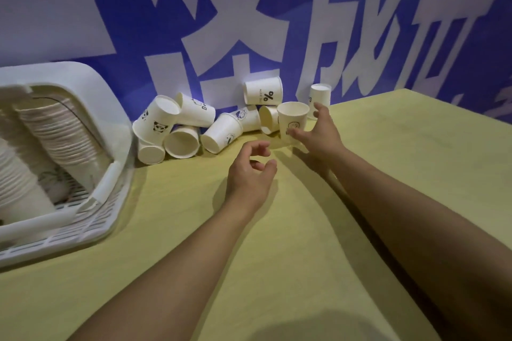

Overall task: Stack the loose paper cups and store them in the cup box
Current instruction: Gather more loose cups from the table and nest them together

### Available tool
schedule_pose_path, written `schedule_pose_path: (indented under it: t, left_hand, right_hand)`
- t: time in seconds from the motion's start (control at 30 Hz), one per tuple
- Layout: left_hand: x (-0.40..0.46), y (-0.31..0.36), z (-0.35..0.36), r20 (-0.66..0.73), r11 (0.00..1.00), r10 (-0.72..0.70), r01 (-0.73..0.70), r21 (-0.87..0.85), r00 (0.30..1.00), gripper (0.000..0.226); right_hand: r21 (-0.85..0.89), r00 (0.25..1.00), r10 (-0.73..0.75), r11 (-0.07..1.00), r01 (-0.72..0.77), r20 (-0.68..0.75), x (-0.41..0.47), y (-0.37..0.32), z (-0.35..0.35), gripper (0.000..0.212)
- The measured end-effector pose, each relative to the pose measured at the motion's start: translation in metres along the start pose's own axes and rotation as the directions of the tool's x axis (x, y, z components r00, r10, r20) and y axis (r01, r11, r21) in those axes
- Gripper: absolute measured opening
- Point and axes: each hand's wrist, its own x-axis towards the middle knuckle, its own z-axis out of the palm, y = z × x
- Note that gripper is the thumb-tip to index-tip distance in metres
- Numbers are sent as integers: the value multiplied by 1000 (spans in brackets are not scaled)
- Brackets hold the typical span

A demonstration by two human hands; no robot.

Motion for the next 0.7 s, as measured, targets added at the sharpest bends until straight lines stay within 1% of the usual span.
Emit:
schedule_pose_path:
  t: [0.1, 0.2, 0.27, 0.33, 0.43, 0.53, 0.63, 0.7]
  left_hand:
    - [3, -2, -2, -17, 998, 9, -10, -60, 1000, 33]
    - [3, -1, -3, 2, 997, 24, -24, -71, 1000, 36]
    - [2, -2, -3, 9, 998, 38, -37, -44, 999, 46]
    - [1, -3, -3, 24, 997, 66, -66, -32, 998, 64]
    - [-3, -3, -3, 74, 995, 94, -93, -18, 993, 90]
    - [-7, 1, -5, 138, 996, 84, -85, -2, 987, 113]
    - [-7, 6, -6, 127, 994, 99, -104, 40, 987, 120]
    - [-7, 5, -7, 73, 995, 95, -98, 35, 993, 116]
  right_hand:
    - [20, 999, -21, 1000, 21, 47, 10, 4, 9, 86]
    - [33, 998, -44, 999, 43, 38, 9, 2, 11, 83]
    - [92, 998, -56, 994, 55, 12, 2, -3, 7, 82]
    - [157, 997, -73, 985, 67, 29, -11, -8, -1, 78]
    - [248, 989, -100, 966, 71, 109, -37, -18, -11, 71]
    - [254, 975, -131, 964, 83, 177, -62, -26, -15, 70]
    - [254, 951, -134, 965, 62, 278, -83, -34, -14, 72]
    - [207, 922, -146, 976, 74, 359, -94, -37, -11, 70]
